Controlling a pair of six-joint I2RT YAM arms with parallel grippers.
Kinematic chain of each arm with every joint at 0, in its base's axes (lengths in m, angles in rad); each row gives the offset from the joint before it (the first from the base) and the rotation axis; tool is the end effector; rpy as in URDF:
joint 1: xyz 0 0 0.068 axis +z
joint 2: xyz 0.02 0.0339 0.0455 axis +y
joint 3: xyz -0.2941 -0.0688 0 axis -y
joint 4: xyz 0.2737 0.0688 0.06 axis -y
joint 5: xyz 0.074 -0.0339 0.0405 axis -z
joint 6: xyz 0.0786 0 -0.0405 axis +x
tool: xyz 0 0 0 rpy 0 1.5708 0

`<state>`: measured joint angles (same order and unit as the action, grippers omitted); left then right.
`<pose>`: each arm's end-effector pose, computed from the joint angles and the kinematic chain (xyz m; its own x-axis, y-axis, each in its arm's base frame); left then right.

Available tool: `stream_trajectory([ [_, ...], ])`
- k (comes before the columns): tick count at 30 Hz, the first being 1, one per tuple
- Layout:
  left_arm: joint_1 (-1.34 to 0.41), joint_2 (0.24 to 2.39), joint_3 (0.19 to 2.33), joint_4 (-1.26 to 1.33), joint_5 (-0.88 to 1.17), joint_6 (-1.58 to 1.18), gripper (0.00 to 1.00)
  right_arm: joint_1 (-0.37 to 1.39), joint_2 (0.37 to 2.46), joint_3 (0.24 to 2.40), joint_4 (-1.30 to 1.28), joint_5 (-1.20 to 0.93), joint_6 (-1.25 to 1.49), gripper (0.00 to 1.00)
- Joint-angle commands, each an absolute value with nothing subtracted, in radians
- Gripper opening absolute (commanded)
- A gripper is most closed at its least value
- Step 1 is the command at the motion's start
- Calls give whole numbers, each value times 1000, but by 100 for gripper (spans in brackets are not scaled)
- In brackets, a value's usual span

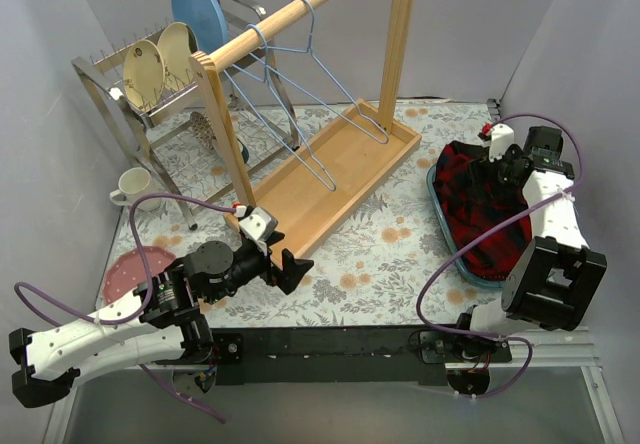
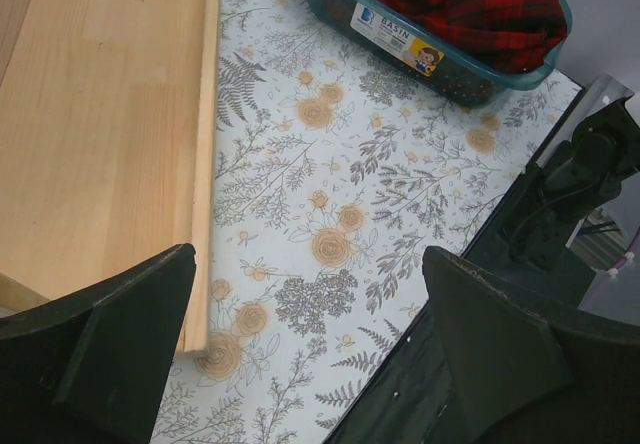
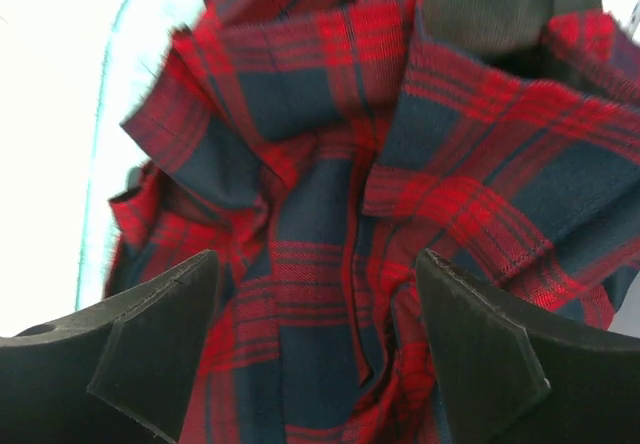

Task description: Place the skirt on the hanger

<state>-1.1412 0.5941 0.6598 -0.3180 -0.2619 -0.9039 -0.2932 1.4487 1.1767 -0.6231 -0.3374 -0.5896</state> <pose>0.0979 -0.1648 0.3185 -0.6723 -0.3548 -0.6498 0.3969 0.5682 -0.7209 0.3489 -0.0782 0.2741 -0.6623 -0.3481 -0.6635 -0.3534 0.9260 -0.1331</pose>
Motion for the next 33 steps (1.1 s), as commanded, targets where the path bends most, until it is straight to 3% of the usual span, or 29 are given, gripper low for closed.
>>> stream_trajectory([
  [1,-1141,600,652,-325,-242,-887,98,-295,1479,1157,-630,-276,-656,86],
  [5,-1141,607,652,-327,-239,-885,98,-276,1549,1172,-644,-262,-695,76],
  [8,-1141,609,652,-327,-239,-885,98,-267,1583,1189,-669,-261,-710,61],
  [11,-1140,604,650,-325,-241,-885,98,-267,1569,1196,-690,-296,-730,29],
  [12,-1140,606,650,-325,-239,-887,98,-267,1559,1203,-699,-310,-739,9],
  [13,-1140,606,650,-325,-238,-885,98,-267,1522,1212,-701,-320,-736,2],
  [33,-1135,658,733,-232,44,-959,98,-267,1235,1795,-799,-440,-560,1],
])
